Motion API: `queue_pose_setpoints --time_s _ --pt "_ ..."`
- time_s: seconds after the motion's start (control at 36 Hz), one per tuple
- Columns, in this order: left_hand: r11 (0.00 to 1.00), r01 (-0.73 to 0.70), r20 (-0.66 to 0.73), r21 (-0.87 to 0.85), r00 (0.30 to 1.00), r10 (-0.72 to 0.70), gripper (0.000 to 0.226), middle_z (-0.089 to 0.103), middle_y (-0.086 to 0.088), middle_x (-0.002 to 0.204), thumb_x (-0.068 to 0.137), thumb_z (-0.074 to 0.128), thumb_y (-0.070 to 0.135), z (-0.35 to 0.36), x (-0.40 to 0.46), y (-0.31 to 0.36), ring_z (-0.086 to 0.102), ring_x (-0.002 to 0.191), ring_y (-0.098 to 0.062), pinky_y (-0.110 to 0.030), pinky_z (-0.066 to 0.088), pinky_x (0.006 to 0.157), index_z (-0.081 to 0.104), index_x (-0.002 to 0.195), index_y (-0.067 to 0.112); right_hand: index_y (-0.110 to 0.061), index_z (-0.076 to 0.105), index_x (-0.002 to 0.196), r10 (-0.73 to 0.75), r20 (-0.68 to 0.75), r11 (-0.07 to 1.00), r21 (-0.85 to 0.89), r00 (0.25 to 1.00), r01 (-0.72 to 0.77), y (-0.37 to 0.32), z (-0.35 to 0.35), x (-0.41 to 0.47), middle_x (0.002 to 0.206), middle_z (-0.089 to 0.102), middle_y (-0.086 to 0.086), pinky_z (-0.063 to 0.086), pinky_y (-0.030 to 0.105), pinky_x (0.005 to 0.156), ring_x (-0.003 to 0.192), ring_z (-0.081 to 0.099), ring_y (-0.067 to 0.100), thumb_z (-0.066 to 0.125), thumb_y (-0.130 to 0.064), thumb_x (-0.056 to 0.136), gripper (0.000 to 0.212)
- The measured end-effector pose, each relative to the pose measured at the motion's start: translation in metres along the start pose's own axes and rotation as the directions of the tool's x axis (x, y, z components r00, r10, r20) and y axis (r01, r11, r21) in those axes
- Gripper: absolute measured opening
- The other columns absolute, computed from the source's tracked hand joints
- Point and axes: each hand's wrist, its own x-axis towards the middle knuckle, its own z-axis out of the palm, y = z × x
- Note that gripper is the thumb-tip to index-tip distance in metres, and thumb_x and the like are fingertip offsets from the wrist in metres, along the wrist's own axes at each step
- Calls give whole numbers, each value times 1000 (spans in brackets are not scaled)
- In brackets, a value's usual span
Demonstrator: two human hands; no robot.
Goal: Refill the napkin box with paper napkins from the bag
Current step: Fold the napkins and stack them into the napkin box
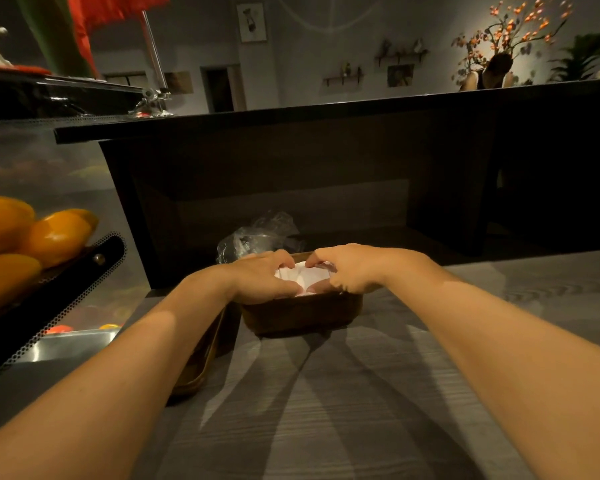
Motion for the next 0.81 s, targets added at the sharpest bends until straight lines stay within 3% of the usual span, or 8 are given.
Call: queue_pose_setpoints --time_s 0.14,0.28,0.36,0.5,0.58,0.67,0.72,0.81 --pt "977 -75 -203 -199 979 34 40 52 7 131 95 60 45 9 -2 -8 51 117 -15 -35 45 99 51 132 32 -35 45 148 -25 -39 1000 15 999 26 2 -4 0 153 43 -1 41 32 94 130 48 24 66 -46 94 58" --pt "893 -166 -497 -419 864 -73 19 61 10 105 104 44 37 7 -22 -23 58 98 -10 -30 45 80 61 110 31 -34 58 135 -34 -240 996 72 970 52 3 -6 -6 149 47 -5 42 37 105 134 47 22 65 -49 94 44" --pt "913 -124 -534 -389 838 -114 22 63 5 99 107 39 33 3 -35 -33 60 87 -12 -28 48 70 60 108 28 -32 68 117 -31 -481 993 84 876 81 4 -6 -12 126 61 -6 49 42 103 119 57 18 62 -37 98 21" --pt "966 13 -589 -256 791 -167 11 64 5 89 103 50 21 6 -59 -55 64 75 -12 -22 47 59 57 110 25 -25 68 84 -46 -689 973 134 723 189 -22 0 -34 80 64 -8 53 30 70 80 64 14 60 -24 96 15" --pt "973 164 -589 -160 775 -227 9 63 3 87 98 56 16 13 -73 -78 62 77 -13 -28 52 65 58 94 24 -22 69 73 -100 -546 957 176 832 230 -53 11 -49 65 65 -6 51 29 64 64 62 11 64 -34 96 26" --pt "954 282 -597 -106 749 -288 13 63 1 89 95 60 21 24 -85 -97 60 80 -15 -34 54 69 57 84 27 -17 71 79 -127 -220 976 144 967 161 -79 31 -53 64 72 -1 53 26 59 52 65 10 60 -40 99 32" --pt "930 364 -565 -56 756 -330 11 63 -1 91 96 57 32 32 -92 -104 60 83 -20 -35 51 71 62 91 23 -10 71 87 -128 -60 975 174 990 137 -90 50 -49 70 75 4 56 26 58 56 70 13 59 -34 101 31" --pt "906 423 -543 -4 760 -357 25 64 -1 92 99 52 43 46 -101 -109 61 84 -19 -34 48 70 64 105 21 -10 66 106 -187 -36 962 194 982 190 -98 77 -38 83 74 10 60 31 60 71 74 23 60 -21 100 14"
